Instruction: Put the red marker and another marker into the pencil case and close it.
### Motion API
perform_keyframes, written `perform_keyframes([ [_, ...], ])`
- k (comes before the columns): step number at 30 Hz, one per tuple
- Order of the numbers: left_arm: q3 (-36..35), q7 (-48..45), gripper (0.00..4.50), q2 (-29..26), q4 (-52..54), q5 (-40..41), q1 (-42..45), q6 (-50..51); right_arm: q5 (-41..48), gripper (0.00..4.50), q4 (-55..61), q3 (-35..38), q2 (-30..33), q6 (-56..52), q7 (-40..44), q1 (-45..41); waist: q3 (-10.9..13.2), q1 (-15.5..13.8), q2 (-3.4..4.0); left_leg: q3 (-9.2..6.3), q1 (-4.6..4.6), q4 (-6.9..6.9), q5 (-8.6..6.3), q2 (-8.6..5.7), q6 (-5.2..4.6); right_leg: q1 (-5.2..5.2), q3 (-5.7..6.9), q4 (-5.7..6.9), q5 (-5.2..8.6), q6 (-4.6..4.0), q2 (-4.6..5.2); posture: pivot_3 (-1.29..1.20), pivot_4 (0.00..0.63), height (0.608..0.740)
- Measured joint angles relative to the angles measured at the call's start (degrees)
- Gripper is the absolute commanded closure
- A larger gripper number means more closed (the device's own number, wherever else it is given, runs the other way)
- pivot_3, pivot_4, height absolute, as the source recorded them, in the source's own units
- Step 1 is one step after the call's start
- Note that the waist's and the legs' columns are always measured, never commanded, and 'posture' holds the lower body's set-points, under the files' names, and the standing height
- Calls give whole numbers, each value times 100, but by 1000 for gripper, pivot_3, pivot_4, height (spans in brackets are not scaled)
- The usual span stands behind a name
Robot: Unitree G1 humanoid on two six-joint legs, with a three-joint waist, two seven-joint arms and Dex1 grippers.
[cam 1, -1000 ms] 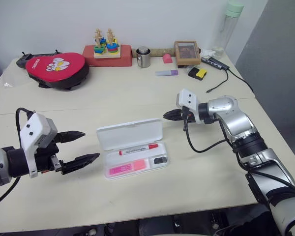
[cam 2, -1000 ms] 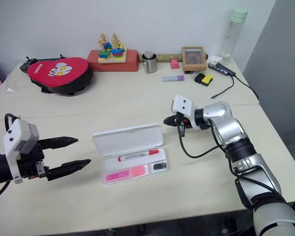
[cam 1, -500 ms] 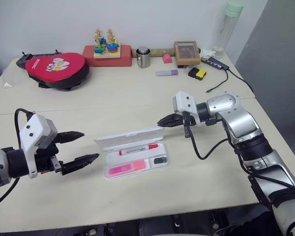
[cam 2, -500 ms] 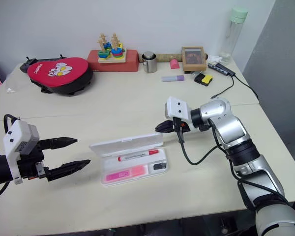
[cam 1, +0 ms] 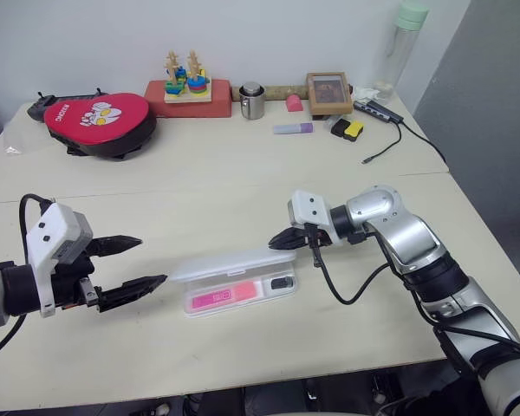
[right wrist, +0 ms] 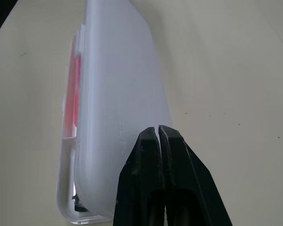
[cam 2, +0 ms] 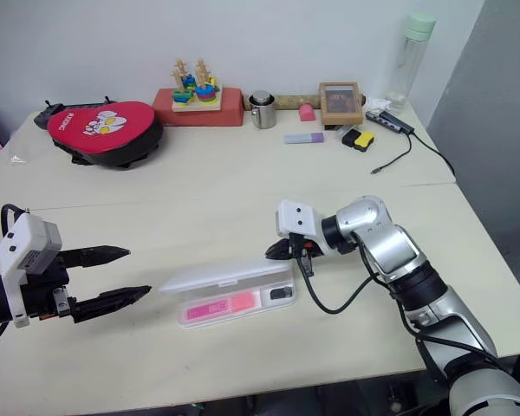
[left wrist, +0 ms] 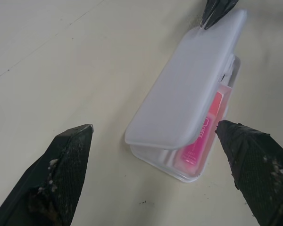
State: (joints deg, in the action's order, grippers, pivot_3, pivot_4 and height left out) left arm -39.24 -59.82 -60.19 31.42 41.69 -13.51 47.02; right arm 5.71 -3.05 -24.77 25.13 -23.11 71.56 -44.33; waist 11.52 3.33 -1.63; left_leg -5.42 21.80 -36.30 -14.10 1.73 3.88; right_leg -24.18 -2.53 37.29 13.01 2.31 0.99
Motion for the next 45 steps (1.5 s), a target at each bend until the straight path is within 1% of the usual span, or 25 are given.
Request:
perform_keyframes([
  [5,128,-177,0,-77,-66,-59,-34,-35,-80,4437,-115,-371,-19,-55,75,261,-2,1,-3,0,-1,0,0,0,0,2,0,-1,0,0,0,0,150,740],
  [8,136,-262,0,-189,-174,-122,15,-57,-126,4437,-236,-431,-55,79,84,297,-4,2,-5,3,-12,0,0,0,0,7,-2,1,0,-1,0,0,150,740],
  [13,138,-337,0,-194,-179,-150,23,-105,-228,4437,-433,-489,-95,379,86,293,-7,4,-9,4,-23,0,0,0,0,13,-3,5,2,-3,0,0,150,740],
  [17,139,-318,0,-193,-177,-145,40,-100,-208,4437,-462,-417,-158,374,78,291,-9,6,-12,8,-35,0,0,0,0,14,-6,24,5,-9,0,0,150,740],
  [19,139,-264,0,-154,-167,-130,40,-84,-100,4437,-426,-336,-180,164,78,300,-8,6,-11,8,-36,0,0,0,0,10,-6,40,20,-34,0,0,150,740],
  [21,139,-165,0,-34,-157,-129,48,-83,73,4437,-335,-255,-182,-113,92,312,-6,6,-8,7,-35,0,0,1,0,4,-4,52,26,-43,0,0,150,740],
  [23,140,47,0,175,-156,-166,97,-138,373,4437,-138,17,-185,-437,85,301,-4,3,-6,5,-34,0,0,1,0,1,-2,59,25,-35,0,0,150,740],
  [25,198,587,0,435,-324,-555,323,-407,650,4437,-3,480,-320,-681,-209,190,-4,-1,-6,-3,-35,0,0,2,0,1,3,64,24,-33,-3,0,150,740],
  [27,204,898,0,573,-513,-803,395,-595,794,4437,87,799,-409,-823,-478,64,-5,7,-8,-3,-36,0,0,2,0,0,3,67,25,-34,-3,0,150,740],
  [28,210,1084,0,738,-548,-1000,395,-795,920,4437,183,1051,-413,-1007,-697,46,-6,2,-7,-2,-36,1,0,2,0,2,2,64,25,-34,-3,0,150,740],
  [31,320,1406,0,1015,-675,-1384,291,-1150,1029,4437,322,1349,-413,-1234,-1078,159,-8,-5,-11,-2,-27,3,0,1,1,0,3,55,27,-31,-1,0,150,740],
  [32,250,1821,0,1510,-681,-1542,295,-1360,1174,4437,727,1676,-450,-1332,-1419,642,-13,-37,-10,-2,-28,18,-1,-2,1,5,2,43,28,-30,5,0,150,740],
  [34,236,2125,0,1815,-782,-1693,265,-1485,1237,4437,913,1839,-440,-1476,-1686,1065,-16,-62,-17,-8,-16,17,-2,-2,3,-2,6,46,27,-37,5,0,150,740],
  [36,211,2454,0,2010,-921,-1903,243,-1652,1312,4437,1116,2029,-440,-1634,-2058,1527,-15,-76,-18,-11,-3,15,-2,-3,3,-13,7,49,26,-39,6,0,150,740],
  [39,131,2670,0,2084,-923,-1958,272,-1748,1346,4437,1341,2312,-648,-1651,-2621,1753,-15,-71,-17,-8,-11,14,-1,-3,3,-12,5,52,33,-25,5,0,150,740],
  [40,69,2822,0,2207,-914,-1976,287,-1769,1358,4437,1542,2519,-815,-1715,-3014,1926,-17,-61,-18,-9,-20,14,-1,-3,2,-4,5,55,35,-22,4,0,150,740],
  [43,-15,3167,0,2626,-915,-2044,130,-1874,1306,4437,1628,2808,-995,-1699,-3680,2401,-19,-55,-21,-2,-33,15,-1,-3,3,8,-2,53,36,-21,4,0,150,740],
  [45,-15,3309,0,2889,-914,-2078,-75,-1915,1064,4437,1602,2803,-984,-1428,-3990,2751,-19,-50,-21,2,-32,13,-1,-3,3,6,-4,52,36,-21,4,0,150,740],
])
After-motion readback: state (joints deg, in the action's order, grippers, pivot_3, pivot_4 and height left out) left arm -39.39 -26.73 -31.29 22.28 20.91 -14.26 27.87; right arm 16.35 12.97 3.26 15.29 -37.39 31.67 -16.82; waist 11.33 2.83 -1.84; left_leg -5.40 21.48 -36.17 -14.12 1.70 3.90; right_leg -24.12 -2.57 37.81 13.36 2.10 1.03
